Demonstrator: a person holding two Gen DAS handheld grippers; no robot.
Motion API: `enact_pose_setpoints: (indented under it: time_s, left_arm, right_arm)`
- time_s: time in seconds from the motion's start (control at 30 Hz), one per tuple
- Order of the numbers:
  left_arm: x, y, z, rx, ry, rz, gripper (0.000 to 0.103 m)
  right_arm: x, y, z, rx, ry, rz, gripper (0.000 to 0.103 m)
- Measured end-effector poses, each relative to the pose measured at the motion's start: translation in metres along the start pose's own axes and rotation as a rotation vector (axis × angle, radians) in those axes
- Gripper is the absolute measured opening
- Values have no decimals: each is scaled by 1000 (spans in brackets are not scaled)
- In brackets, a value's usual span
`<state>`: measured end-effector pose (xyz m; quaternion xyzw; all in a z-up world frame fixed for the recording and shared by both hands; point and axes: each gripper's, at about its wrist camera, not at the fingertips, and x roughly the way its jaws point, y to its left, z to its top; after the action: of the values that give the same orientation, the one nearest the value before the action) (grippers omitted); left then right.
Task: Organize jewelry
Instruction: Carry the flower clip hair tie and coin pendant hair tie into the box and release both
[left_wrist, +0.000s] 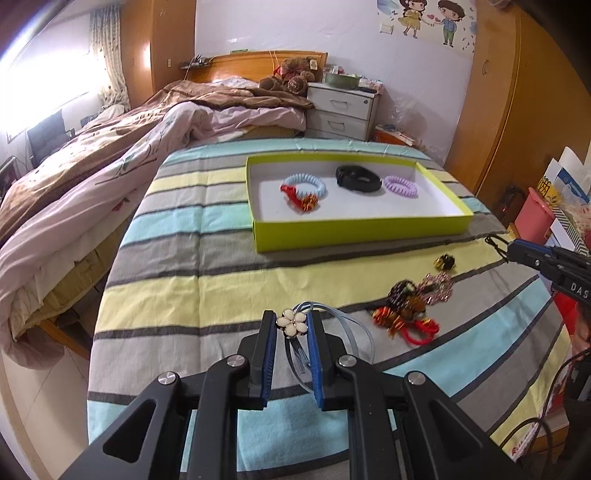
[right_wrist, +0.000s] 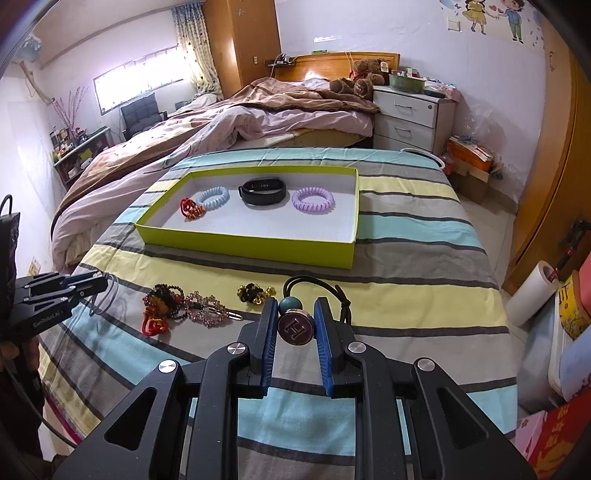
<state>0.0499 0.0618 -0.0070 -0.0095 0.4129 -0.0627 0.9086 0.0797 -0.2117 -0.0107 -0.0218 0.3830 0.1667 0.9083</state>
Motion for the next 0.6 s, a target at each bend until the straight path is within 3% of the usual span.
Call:
enact_pose_setpoints:
  time_s: [0.27,0.6]
  left_arm:
    - [-3,-8,32,23,-38,-17,17]
    - [28,-24,83,26,-35,-78,17]
  right_arm:
    - [-6,-4,19,6,-35,3,21]
    - [17,-9,60,12,-50,4,21]
